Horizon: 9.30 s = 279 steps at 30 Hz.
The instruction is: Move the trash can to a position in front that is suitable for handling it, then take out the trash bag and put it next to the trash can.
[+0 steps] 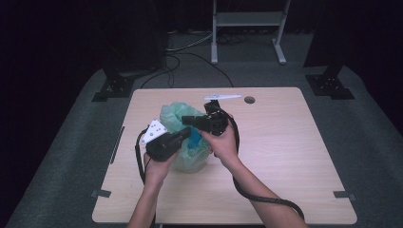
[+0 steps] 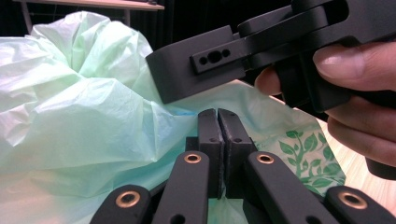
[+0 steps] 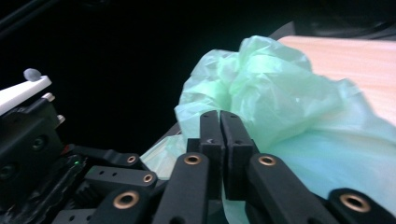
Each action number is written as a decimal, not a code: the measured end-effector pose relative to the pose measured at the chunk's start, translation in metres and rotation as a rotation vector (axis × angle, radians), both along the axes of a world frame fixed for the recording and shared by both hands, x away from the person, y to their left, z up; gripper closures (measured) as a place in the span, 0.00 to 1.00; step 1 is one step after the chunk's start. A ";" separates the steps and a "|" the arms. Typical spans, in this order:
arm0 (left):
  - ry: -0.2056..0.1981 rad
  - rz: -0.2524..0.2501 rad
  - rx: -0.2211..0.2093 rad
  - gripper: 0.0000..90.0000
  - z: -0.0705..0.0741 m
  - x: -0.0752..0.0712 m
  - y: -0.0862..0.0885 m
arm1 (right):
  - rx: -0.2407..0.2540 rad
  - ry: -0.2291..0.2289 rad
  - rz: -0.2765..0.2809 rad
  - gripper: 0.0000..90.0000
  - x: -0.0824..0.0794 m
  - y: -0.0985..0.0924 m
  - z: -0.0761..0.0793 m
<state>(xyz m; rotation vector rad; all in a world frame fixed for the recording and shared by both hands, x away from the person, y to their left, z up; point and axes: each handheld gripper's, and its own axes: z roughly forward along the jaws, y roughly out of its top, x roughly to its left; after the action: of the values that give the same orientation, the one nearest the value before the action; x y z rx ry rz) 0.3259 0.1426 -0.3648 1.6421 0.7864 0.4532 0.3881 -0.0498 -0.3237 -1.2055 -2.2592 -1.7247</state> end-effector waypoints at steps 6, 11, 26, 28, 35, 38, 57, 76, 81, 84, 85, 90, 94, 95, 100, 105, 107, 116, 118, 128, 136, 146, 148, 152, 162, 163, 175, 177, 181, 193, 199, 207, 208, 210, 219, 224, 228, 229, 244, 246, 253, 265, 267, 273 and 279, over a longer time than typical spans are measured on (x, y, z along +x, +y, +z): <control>-0.001 -0.002 0.000 0.99 0.000 0.000 0.000 | 0.000 0.016 0.027 0.94 0.005 0.000 -0.006; -0.002 -0.009 0.004 0.99 0.000 0.000 -0.001 | 0.023 0.038 0.046 0.89 0.008 -0.001 -0.008; -0.001 -0.022 0.005 0.98 0.001 -0.001 -0.004 | -0.067 0.043 0.019 1.00 0.013 0.004 -0.008; -0.001 -0.023 0.013 0.98 0.002 -0.002 -0.004 | -0.072 0.043 0.007 1.00 0.013 0.004 -0.007; 0.006 -0.026 -0.007 0.86 0.008 -0.004 0.002 | -0.057 0.053 -0.037 1.00 0.017 -0.004 -0.011; 0.015 -0.009 -0.028 0.81 0.010 -0.003 0.009 | -0.045 0.064 -0.052 1.00 0.019 -0.008 -0.013; 0.059 0.135 -0.100 0.50 0.012 0.004 0.050 | 0.027 0.068 -0.088 1.00 0.019 -0.024 -0.007; 0.088 0.216 -0.167 0.35 0.010 0.007 0.077 | 0.082 0.018 -0.130 1.00 0.014 -0.041 0.019; 0.081 0.227 -0.182 0.32 0.012 0.005 0.082 | 0.092 0.015 -0.144 1.00 0.014 -0.048 0.024; 0.076 0.236 -0.193 0.32 0.014 0.004 0.085 | 0.100 0.007 -0.150 1.00 0.014 -0.052 0.027; 0.074 0.238 -0.193 0.32 0.014 0.004 0.086 | 0.104 0.006 -0.153 1.00 0.013 -0.052 0.028; 0.078 0.246 -0.203 0.31 0.014 0.003 0.089 | 0.110 -0.010 -0.157 1.00 0.011 -0.055 0.034; 0.082 0.253 -0.219 0.30 0.013 0.004 0.090 | 0.117 -0.022 -0.161 1.00 0.010 -0.058 0.040; 0.083 0.254 -0.218 0.30 0.013 0.004 0.090 | 0.117 -0.024 -0.163 1.00 0.009 -0.059 0.042; 0.084 0.263 -0.231 0.30 0.012 0.005 0.092 | 0.124 -0.037 -0.173 1.00 0.009 -0.064 0.048; 0.084 0.267 -0.254 0.29 0.012 0.005 0.095 | 0.129 -0.044 -0.182 1.00 0.008 -0.069 0.051; 0.085 0.266 -0.252 0.29 0.012 0.005 0.096 | 0.131 -0.050 -0.185 1.00 0.008 -0.071 0.053; 0.091 0.274 -0.268 0.23 0.012 0.005 0.097 | 0.138 -0.070 -0.193 1.00 0.005 -0.078 0.062; 0.091 0.273 -0.276 0.22 0.012 0.005 0.098 | 0.143 -0.072 -0.197 1.00 0.005 -0.080 0.064; 0.080 0.266 -0.304 0.21 0.014 0.003 0.100 | 0.143 -0.082 -0.215 1.00 0.004 -0.088 0.069; 0.076 0.257 -0.320 0.21 0.015 0.002 0.101 | 0.151 -0.083 -0.240 1.00 0.002 -0.100 0.071; 0.095 0.246 -0.297 0.19 0.012 0.005 0.095 | 0.163 -0.101 -0.270 1.00 0.001 -0.117 0.076; 0.094 0.244 -0.294 0.19 0.012 0.005 0.094 | 0.160 -0.101 -0.277 1.00 0.000 -0.120 0.077; 0.096 0.238 -0.282 0.19 0.012 0.005 0.093 | 0.160 -0.102 -0.288 1.00 -0.001 -0.127 0.078; 0.115 0.252 -0.275 0.12 0.011 0.007 0.090 | 0.157 -0.126 -0.325 1.00 -0.005 -0.145 0.088; 0.116 0.253 -0.277 0.12 0.011 0.008 0.091 | 0.152 -0.126 -0.327 1.00 -0.005 -0.147 0.088; 0.111 0.259 -0.254 0.11 0.010 0.008 0.091 | 0.130 -0.105 -0.372 1.00 -0.002 -0.169 0.079; 0.108 0.261 -0.256 0.11 0.011 0.008 0.091 | 0.128 -0.101 -0.379 1.00 -0.002 -0.172 0.076; 0.109 0.260 -0.253 0.11 0.010 0.008 0.090 | 0.129 -0.096 -0.384 1.00 -0.001 -0.176 0.074; 0.107 0.262 -0.253 0.11 0.011 0.008 0.088 | 0.136 -0.082 -0.401 1.00 0.002 -0.186 0.065; 0.105 0.261 -0.250 0.11 0.011 0.008 0.088 | 0.133 -0.069 -0.408 1.00 0.005 -0.188 0.061; 0.108 0.259 -0.244 0.11 0.011 0.009 0.086 | 0.126 -0.048 -0.417 1.00 0.009 -0.194 0.047; 0.109 0.260 -0.238 0.11 0.011 0.009 0.085 | 0.129 -0.042 -0.418 1.00 0.009 -0.195 0.045; 0.110 0.262 -0.241 0.11 0.011 0.009 0.085 | 0.125 -0.028 -0.423 1.00 0.011 -0.199 0.038; 0.110 0.261 -0.248 0.11 0.012 0.008 0.084 | 0.121 0.023 -0.434 1.00 0.017 -0.199 0.018; 0.110 0.261 -0.250 0.11 0.012 0.009 0.083 | 0.104 0.036 -0.432 1.00 0.021 -0.195 0.010; 0.111 0.258 -0.244 0.11 0.012 0.009 0.081 | 0.095 0.061 -0.422 1.00 0.026 -0.187 -0.003; 0.112 0.256 -0.244 0.11 0.012 0.010 0.081 | 0.094 0.064 -0.421 1.00 0.027 -0.186 -0.005; 0.113 0.254 -0.242 0.11 0.010 0.009 0.081 | 0.041 0.131 -0.405 1.00 0.036 -0.166 -0.044; 0.118 0.253 -0.245 0.11 0.010 0.009 0.081 | 0.034 0.139 -0.402 1.00 0.037 -0.165 -0.048; 0.120 0.252 -0.240 0.11 0.009 0.010 0.080 | 0.013 0.165 -0.376 0.98 0.040 -0.163 -0.058; 0.125 0.246 -0.234 0.11 0.007 0.011 0.077 | 0.007 0.075 -0.380 0.69 0.030 -0.177 -0.038; 0.127 0.246 -0.234 0.11 0.007 0.011 0.077 | 0.005 0.060 -0.388 0.66 0.029 -0.180 -0.036; 0.129 0.245 -0.226 0.11 0.006 0.012 0.076 | -0.014 0.029 -0.392 0.61 0.022 -0.188 -0.032; 0.131 0.243 -0.222 0.11 0.006 0.012 0.074 | -0.029 0.011 -0.390 0.59 0.014 -0.196 -0.033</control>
<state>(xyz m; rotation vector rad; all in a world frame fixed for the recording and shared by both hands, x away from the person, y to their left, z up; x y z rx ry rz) 0.3380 0.2161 -0.3592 1.3861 1.1013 0.4144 0.4025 -0.2453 -0.3562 -1.7525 -2.1575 -1.7938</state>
